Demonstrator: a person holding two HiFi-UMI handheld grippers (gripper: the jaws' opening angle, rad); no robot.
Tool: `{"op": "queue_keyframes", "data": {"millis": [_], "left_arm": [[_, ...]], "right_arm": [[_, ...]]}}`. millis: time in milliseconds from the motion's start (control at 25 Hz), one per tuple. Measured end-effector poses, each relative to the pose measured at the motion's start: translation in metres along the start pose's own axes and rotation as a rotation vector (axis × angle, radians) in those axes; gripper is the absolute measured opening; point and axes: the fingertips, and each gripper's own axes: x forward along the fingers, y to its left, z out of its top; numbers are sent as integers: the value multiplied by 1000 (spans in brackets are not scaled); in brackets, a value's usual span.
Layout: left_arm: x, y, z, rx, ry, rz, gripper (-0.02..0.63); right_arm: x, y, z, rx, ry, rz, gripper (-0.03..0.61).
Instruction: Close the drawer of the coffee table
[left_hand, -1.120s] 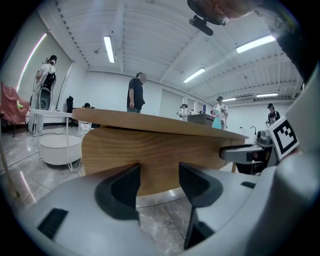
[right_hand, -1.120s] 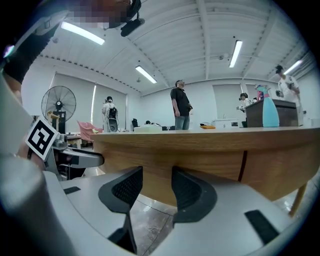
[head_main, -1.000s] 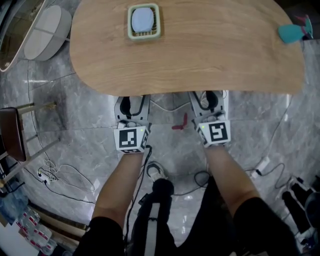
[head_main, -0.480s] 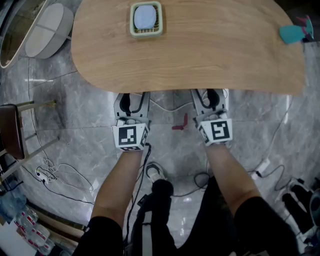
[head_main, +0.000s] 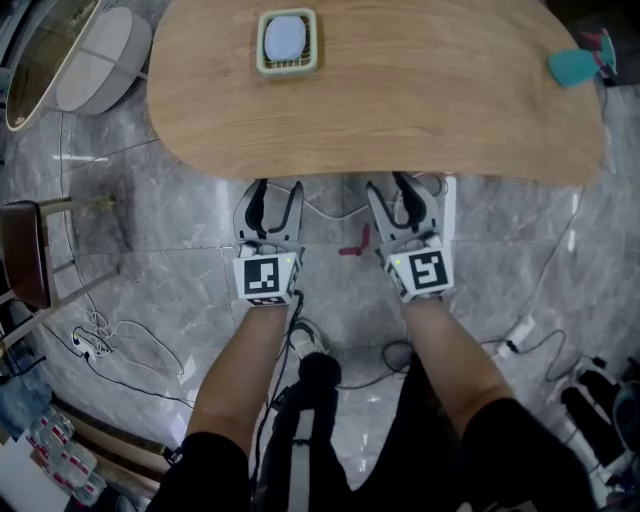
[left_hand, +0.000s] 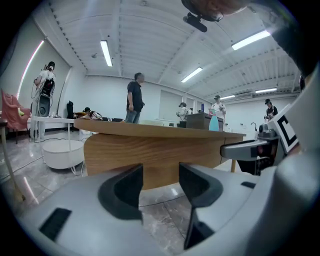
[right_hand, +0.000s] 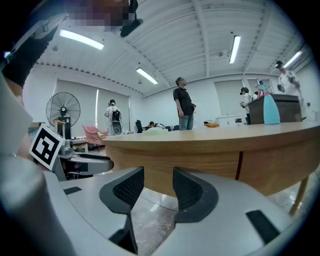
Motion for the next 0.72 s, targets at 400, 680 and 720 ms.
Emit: {"op": "queue_keyframes", "data": {"millis": [400,680,720], "left_arm": [[-45,-24,20,26,53,43,225],[-86,-40,76,7,48,84,225],[-93,-41,87,7,45,90,225]], "right_arm": [[-45,31,52,-17,-26,53,161],[-82,40,109,16,-4,61,161],[-88,40,121,21,-5,60,161]]}}
